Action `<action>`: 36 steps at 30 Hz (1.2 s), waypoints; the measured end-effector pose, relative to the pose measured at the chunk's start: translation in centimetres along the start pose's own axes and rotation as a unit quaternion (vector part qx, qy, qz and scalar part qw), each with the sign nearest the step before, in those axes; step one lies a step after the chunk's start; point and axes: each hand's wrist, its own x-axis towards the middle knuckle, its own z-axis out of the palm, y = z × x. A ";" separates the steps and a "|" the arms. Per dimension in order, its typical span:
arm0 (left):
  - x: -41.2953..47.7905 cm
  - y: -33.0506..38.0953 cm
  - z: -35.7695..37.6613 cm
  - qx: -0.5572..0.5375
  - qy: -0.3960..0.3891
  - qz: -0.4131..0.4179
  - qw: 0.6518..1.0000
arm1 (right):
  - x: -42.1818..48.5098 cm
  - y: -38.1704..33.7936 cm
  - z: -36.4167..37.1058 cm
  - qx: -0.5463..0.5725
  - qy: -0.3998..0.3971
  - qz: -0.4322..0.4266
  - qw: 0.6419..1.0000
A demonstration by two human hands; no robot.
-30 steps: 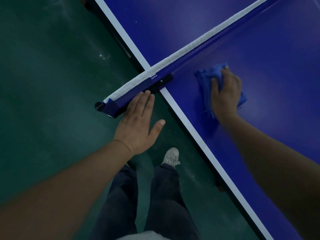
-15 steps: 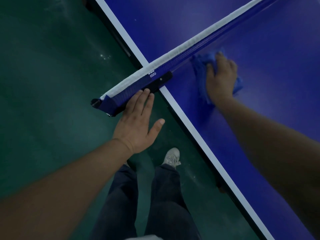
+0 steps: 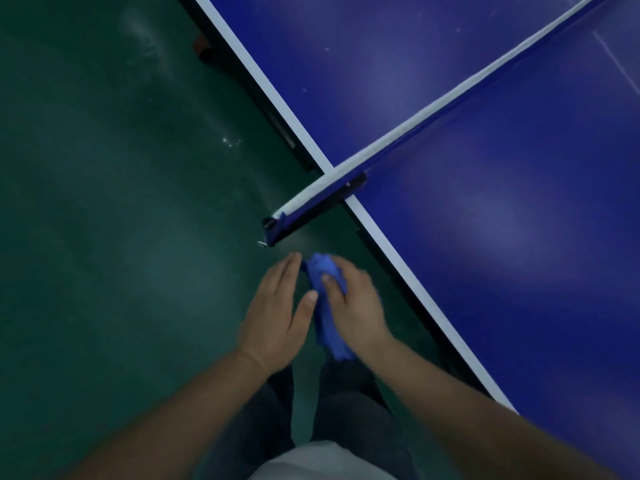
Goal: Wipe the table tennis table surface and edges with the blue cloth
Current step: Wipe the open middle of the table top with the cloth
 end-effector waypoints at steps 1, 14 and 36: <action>-1.4 -0.6 -0.7 -0.066 0.011 -0.055 0.996 | -1.0 -1.1 1.5 0.037 -0.027 0.036 0.998; -1.1 -2.4 -16.8 -0.531 0.121 -0.257 0.798 | -1.1 -19.5 12.4 0.303 -0.048 0.099 0.947; 30.2 4.1 -22.8 -0.073 0.031 0.135 0.988 | 16.3 -22.0 5.4 0.268 0.245 0.284 0.887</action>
